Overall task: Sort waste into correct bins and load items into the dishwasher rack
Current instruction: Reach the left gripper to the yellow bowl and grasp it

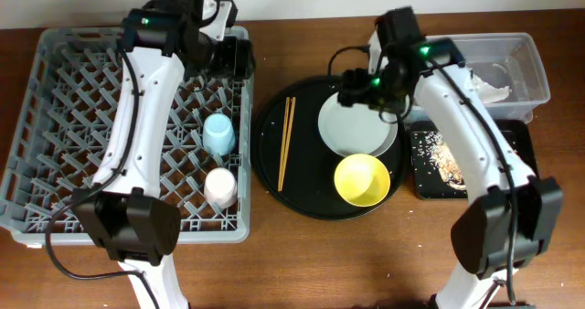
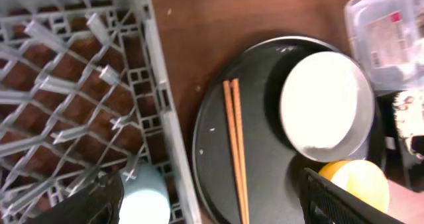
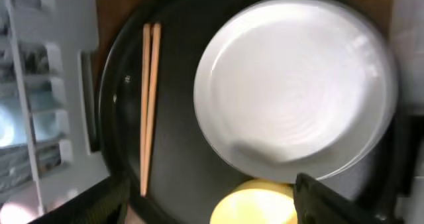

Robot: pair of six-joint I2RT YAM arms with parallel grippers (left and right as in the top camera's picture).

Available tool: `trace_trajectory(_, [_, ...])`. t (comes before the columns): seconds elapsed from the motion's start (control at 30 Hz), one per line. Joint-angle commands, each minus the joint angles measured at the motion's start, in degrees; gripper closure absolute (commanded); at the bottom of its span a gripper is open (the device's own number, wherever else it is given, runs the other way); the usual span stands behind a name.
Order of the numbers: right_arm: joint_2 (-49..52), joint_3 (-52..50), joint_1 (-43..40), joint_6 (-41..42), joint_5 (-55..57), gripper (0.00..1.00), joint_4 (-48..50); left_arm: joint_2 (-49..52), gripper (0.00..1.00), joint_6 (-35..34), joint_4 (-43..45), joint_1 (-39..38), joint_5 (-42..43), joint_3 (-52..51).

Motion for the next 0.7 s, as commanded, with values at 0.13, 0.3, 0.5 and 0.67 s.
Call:
trace_trajectory(0.13, [-0.87, 10.12, 4.26, -3.37, 13.75, 0.2, -5.55, -0.24, 0.16, -0.11, 0.22, -0.11, 3.48, 7.13])
trace_trajectory(0.3, [1.68, 9.99, 9.66, -3.04, 18.01, 0.3, -3.87, -0.24, 0.15, -0.11, 1.75, 1.18, 1.51, 10.67])
trace_trajectory(0.5, [4.46, 9.99, 9.7, -1.07, 17.77, 0.36, -3.56, -0.24, 0.15, -0.13, 1.6, 3.32, 1.53, 10.67])
trace_trajectory(0.67, [8.83, 9.68, 9.7, 1.27, 17.29, 0.47, -1.92, -0.24, 0.08, -0.13, 1.55, 3.65, 1.49, 10.67])
